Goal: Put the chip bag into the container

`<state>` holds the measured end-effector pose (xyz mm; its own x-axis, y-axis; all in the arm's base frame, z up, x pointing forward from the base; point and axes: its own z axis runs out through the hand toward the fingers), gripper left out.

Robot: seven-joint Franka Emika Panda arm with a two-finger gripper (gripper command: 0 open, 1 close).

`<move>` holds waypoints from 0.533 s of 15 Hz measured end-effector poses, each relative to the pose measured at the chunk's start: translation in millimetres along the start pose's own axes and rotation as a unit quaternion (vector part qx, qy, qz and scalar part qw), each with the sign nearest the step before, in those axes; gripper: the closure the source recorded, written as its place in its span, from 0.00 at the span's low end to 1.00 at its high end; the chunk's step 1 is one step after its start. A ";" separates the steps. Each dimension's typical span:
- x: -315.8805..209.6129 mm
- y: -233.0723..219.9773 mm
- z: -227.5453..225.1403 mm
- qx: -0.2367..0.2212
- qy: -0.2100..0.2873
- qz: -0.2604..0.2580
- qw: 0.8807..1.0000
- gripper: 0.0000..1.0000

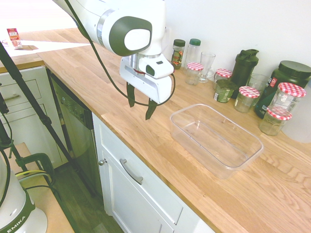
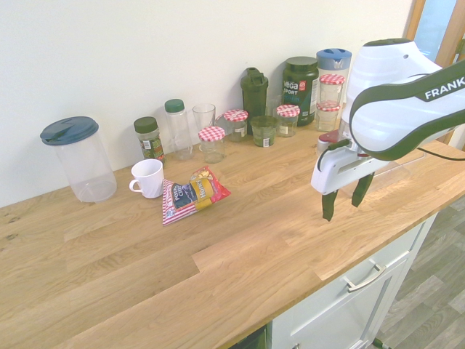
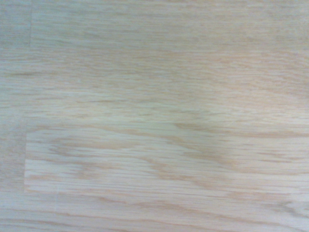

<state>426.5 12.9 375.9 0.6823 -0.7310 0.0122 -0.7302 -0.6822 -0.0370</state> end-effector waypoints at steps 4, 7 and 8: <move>-3.3 -9.5 -11.2 0.003 0.009 -0.012 1.000 0.00; -20.4 -44.6 -48.0 0.012 0.021 -0.046 0.999 0.00; -27.8 -58.2 -60.1 0.014 0.024 -0.061 0.998 0.00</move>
<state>447.8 72.0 437.8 0.7627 -0.6433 0.0662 -0.6404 -0.7656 -0.0608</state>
